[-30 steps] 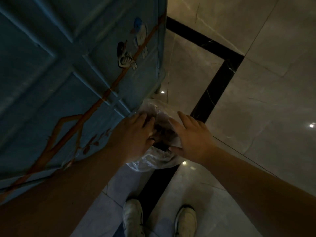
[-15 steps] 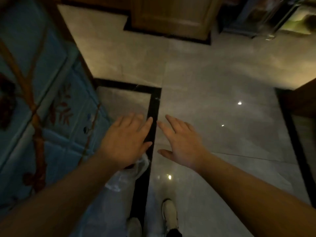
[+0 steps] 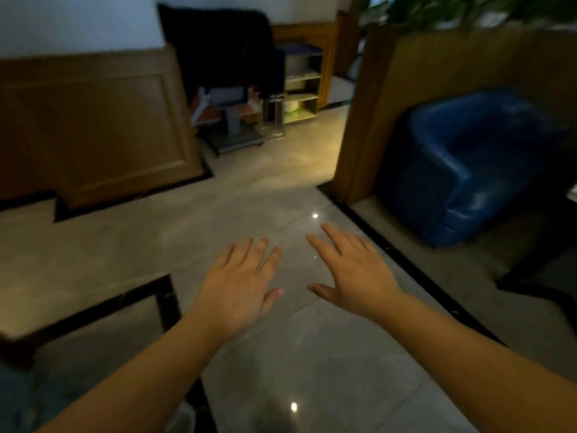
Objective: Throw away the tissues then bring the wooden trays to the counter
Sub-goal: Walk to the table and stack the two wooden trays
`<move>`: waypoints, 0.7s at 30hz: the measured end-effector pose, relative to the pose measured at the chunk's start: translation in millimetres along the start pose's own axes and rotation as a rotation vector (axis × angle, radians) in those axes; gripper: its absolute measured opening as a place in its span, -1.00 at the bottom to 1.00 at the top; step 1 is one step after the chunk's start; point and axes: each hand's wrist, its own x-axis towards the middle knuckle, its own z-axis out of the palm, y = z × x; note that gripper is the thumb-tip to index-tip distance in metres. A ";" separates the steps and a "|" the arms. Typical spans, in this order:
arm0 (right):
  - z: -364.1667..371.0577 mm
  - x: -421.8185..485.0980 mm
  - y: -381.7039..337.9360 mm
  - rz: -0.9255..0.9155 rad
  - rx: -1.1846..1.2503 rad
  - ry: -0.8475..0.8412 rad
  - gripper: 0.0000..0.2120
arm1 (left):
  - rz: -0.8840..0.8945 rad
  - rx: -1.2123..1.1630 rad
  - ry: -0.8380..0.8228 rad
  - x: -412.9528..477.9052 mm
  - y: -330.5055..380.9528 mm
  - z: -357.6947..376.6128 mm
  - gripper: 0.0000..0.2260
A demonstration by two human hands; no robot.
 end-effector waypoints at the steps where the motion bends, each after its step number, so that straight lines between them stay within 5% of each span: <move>1: -8.7 -11.8 21.7 0.032 -0.012 0.003 -0.17 | 0.038 0.005 0.022 16.7 16.8 -6.7 -0.41; 21: -93.2 -233.7 458.9 0.793 -0.129 0.069 -0.23 | 0.647 -0.119 0.196 383.4 417.5 -46.0 -0.44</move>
